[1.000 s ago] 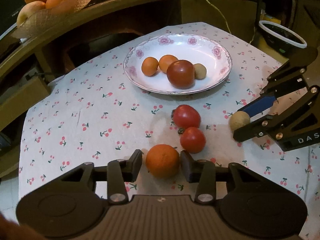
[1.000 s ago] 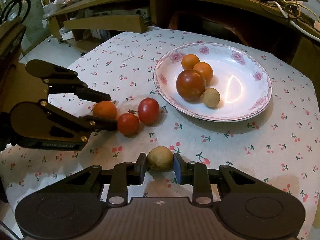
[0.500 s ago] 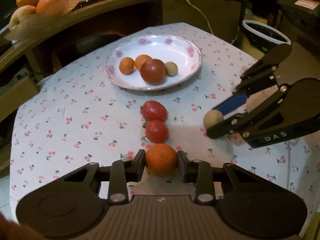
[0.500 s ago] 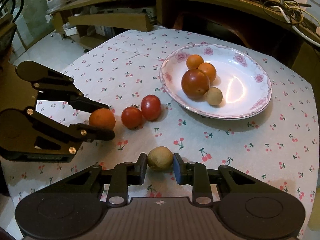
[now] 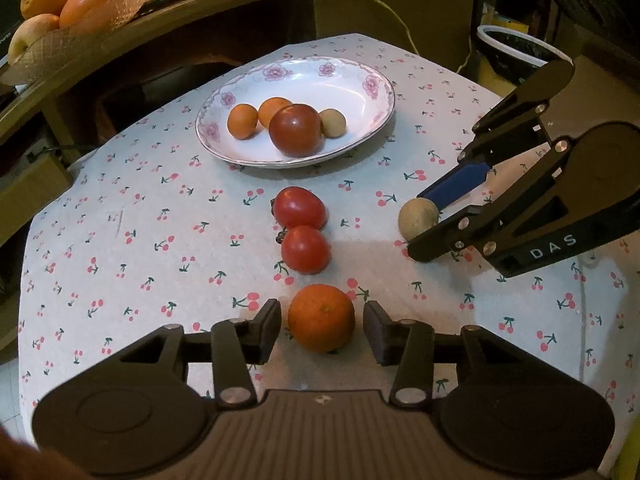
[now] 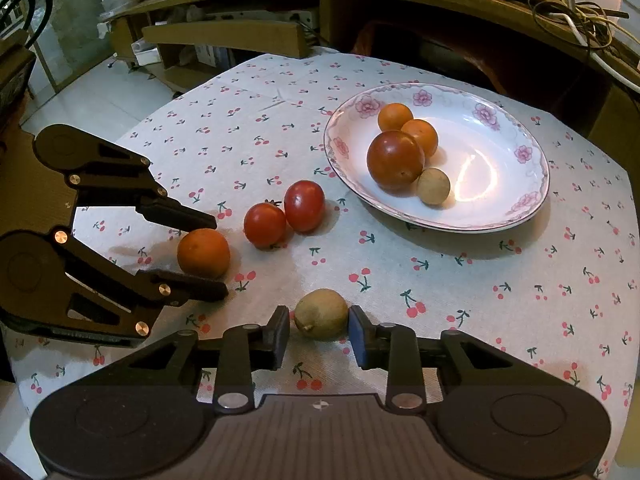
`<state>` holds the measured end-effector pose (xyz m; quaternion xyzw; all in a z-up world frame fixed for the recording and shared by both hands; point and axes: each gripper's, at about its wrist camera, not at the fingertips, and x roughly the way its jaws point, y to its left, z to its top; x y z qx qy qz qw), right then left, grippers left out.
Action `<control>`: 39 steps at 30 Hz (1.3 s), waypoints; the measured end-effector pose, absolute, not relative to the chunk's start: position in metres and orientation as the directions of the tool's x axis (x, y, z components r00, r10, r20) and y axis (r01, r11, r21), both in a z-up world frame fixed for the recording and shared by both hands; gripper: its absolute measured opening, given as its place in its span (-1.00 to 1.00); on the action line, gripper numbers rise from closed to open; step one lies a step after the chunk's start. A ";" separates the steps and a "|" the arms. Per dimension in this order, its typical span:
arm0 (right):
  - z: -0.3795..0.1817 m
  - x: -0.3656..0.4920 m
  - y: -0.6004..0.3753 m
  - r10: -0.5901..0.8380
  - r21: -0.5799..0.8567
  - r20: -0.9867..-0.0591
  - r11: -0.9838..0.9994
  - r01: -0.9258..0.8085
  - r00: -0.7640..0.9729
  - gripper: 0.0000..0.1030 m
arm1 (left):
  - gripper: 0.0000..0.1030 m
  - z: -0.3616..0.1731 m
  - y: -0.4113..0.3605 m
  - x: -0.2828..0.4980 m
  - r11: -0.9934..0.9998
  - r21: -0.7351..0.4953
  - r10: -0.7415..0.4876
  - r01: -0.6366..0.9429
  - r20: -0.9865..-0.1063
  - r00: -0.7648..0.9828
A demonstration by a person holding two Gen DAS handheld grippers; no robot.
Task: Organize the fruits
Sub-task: 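Carry the kiwi and tangerine in both tools toward the white plate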
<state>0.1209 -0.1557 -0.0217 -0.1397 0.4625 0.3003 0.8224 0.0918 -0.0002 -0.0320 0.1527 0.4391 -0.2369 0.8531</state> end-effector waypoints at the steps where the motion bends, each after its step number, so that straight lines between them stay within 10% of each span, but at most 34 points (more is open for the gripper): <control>1: -0.022 0.120 -0.156 0.364 0.046 -0.844 0.781 -0.622 0.395 -0.36 | -0.02 -0.032 0.000 0.092 0.841 0.053 -0.270 0.538 -0.822 0.502; 39: 0.005 0.145 -0.161 0.325 0.011 -0.803 0.847 -0.532 0.500 -0.44 | -0.25 -0.002 -0.025 0.131 0.875 0.056 -0.264 0.481 -0.778 0.570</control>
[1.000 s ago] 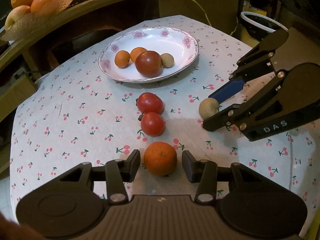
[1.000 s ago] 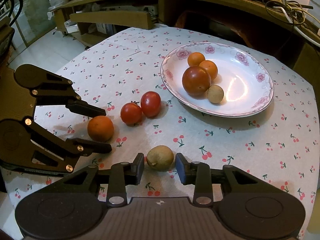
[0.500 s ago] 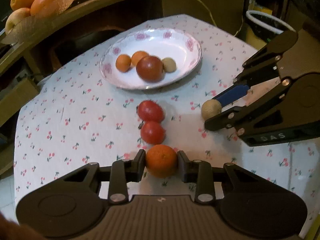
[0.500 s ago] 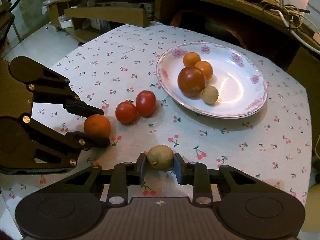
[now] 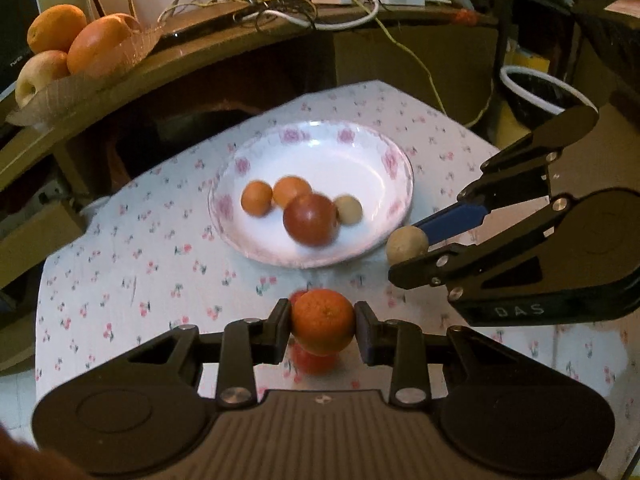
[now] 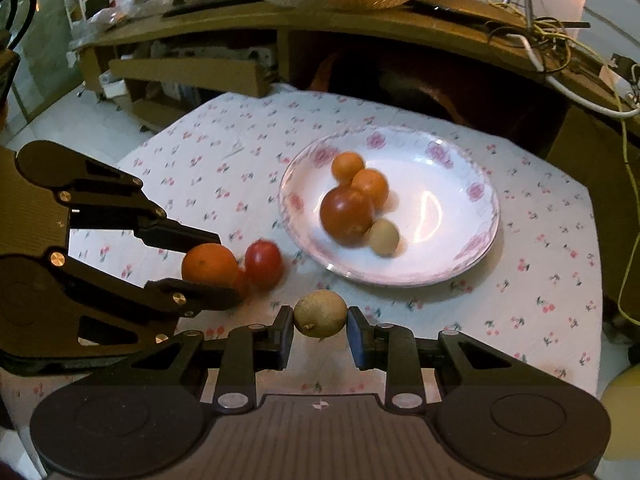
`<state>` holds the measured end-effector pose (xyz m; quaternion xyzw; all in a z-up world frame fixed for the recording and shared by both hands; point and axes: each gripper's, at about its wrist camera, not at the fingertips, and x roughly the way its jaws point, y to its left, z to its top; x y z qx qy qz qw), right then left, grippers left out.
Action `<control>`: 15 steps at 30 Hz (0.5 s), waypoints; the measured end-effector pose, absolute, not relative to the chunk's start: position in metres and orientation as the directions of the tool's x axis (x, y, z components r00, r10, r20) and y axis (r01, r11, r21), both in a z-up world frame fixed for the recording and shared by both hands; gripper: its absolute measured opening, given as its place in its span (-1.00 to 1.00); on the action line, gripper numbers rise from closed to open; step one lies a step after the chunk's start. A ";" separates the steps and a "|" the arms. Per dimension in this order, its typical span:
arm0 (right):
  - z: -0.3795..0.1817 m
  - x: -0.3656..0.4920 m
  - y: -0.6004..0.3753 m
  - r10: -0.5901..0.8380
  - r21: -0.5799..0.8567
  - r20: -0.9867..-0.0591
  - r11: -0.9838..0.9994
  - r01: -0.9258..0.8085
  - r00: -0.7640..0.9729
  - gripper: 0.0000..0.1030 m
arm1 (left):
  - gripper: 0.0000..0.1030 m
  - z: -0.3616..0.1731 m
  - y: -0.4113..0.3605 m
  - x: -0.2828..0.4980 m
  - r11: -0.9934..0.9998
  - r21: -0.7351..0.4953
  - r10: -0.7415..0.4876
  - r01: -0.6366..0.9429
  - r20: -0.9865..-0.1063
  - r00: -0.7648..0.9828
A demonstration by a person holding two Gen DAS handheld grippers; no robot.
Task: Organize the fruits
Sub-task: 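Carry the kiwi and tangerine in both tools toward the white plate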
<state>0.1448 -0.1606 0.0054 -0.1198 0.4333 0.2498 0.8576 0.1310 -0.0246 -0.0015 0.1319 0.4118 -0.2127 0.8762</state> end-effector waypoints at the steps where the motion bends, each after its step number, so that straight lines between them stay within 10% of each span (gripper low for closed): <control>1: 0.007 0.148 -0.162 0.323 0.012 -0.799 0.851 -0.525 0.507 -0.44 | -0.25 -0.001 -0.025 0.134 0.876 0.058 -0.261 0.478 -0.776 0.574; 15: 0.010 0.185 -0.176 0.281 0.022 -0.769 0.909 -0.416 0.574 -0.44 | -0.25 0.001 -0.024 0.179 0.899 0.095 -0.223 0.427 -0.740 0.634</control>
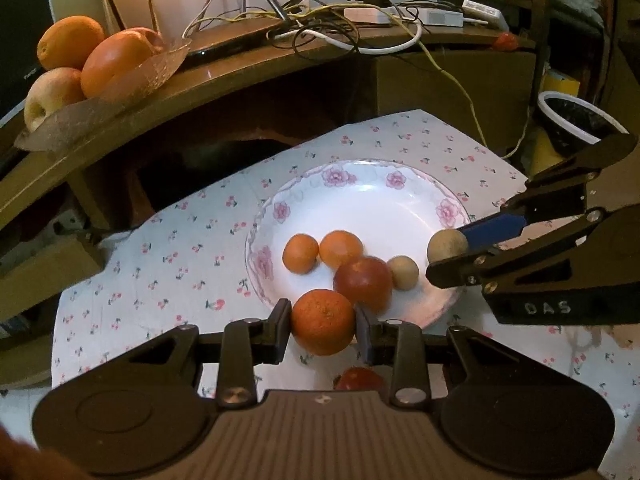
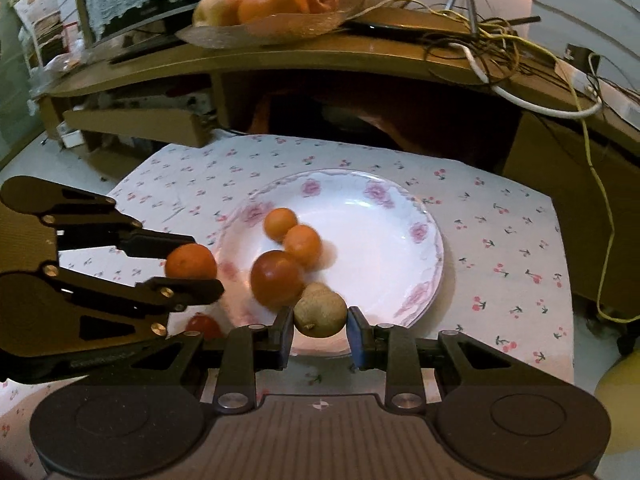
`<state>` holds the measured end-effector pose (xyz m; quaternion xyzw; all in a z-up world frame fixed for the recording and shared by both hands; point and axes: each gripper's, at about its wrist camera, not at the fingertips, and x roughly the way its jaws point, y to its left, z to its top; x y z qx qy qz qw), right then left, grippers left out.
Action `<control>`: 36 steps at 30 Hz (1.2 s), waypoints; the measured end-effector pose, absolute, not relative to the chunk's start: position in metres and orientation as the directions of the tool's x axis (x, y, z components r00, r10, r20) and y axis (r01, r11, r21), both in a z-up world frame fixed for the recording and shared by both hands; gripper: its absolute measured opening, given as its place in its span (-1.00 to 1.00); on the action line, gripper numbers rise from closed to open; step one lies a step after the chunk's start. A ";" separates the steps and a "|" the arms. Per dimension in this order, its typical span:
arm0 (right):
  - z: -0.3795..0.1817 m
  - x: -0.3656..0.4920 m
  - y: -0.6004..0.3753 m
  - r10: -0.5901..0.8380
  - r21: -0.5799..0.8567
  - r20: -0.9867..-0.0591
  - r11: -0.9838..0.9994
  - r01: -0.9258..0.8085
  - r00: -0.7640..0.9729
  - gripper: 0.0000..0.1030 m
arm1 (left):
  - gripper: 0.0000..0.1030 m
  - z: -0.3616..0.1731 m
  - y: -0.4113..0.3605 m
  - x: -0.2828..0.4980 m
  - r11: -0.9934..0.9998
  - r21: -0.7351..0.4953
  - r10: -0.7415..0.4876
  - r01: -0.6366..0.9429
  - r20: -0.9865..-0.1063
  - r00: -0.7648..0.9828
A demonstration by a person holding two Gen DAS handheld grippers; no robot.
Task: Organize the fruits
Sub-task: 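Carry the kiwi and tangerine in both tools toward the white plate, then open both tools to drop the kiwi and tangerine into the plate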
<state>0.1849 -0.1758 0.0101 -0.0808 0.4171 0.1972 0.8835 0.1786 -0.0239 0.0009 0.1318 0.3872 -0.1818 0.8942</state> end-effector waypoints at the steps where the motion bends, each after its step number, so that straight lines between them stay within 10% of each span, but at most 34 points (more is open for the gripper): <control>1: 0.008 0.186 -0.176 0.277 0.020 -0.770 0.911 -0.413 0.574 -0.44 | -0.25 0.000 -0.024 0.180 0.898 0.098 -0.222 0.428 -0.739 0.636; 36: -0.012 0.211 -0.174 0.252 0.004 -0.758 0.924 -0.382 0.601 -0.43 | -0.24 -0.015 -0.025 0.201 0.903 0.116 -0.196 0.414 -0.746 0.637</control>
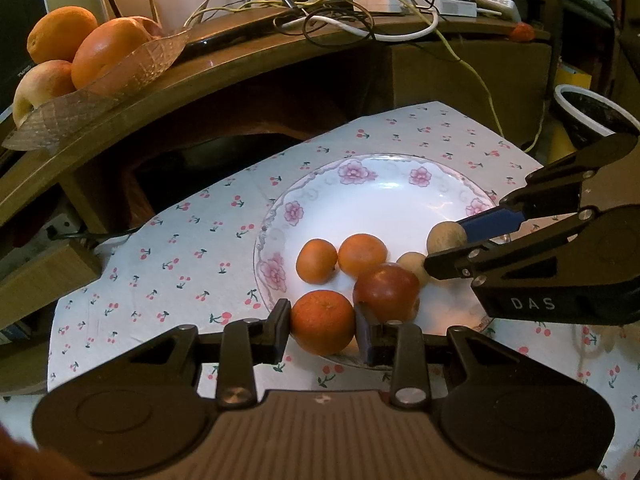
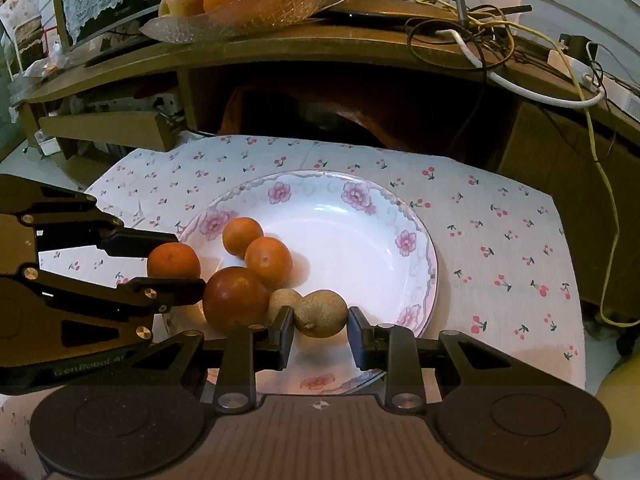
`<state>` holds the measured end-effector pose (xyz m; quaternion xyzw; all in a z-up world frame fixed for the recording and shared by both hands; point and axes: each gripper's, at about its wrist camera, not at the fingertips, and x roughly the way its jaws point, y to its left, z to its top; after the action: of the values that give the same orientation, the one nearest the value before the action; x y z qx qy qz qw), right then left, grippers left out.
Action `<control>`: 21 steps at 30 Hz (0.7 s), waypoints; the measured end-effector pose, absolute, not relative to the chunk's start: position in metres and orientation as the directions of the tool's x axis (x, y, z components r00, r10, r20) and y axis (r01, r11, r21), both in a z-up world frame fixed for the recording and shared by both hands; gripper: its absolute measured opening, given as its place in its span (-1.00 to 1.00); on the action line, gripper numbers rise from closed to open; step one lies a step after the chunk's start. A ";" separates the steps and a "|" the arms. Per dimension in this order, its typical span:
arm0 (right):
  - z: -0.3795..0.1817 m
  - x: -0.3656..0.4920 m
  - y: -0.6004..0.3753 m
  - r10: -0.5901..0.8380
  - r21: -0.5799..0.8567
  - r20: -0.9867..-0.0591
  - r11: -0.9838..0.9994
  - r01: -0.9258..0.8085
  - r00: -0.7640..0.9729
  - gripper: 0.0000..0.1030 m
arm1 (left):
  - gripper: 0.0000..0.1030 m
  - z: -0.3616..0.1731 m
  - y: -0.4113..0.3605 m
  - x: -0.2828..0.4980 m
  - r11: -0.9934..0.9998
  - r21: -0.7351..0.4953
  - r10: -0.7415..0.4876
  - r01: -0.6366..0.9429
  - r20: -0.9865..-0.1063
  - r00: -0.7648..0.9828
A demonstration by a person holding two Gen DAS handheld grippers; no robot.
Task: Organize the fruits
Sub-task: 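Open both tools to drop the kiwi and tangerine into the plate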
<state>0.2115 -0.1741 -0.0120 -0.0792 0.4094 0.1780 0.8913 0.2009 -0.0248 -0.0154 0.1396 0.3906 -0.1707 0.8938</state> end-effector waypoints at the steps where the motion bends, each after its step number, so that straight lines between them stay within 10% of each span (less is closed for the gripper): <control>1: -0.012 0.212 -0.174 0.252 0.005 -0.757 0.924 -0.381 0.602 -0.42 | -0.24 -0.016 -0.025 0.201 0.903 0.117 -0.195 0.414 -0.746 0.637; 21: -0.012 0.213 -0.175 0.240 0.001 -0.752 0.932 -0.363 0.614 -0.25 | -0.23 -0.016 -0.026 0.200 0.902 0.136 -0.183 0.411 -0.741 0.646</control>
<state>0.2134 -0.1747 -0.0120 -0.0759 0.4060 0.1684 0.8950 0.2003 -0.0258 -0.0163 0.1473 0.3866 -0.1657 0.8952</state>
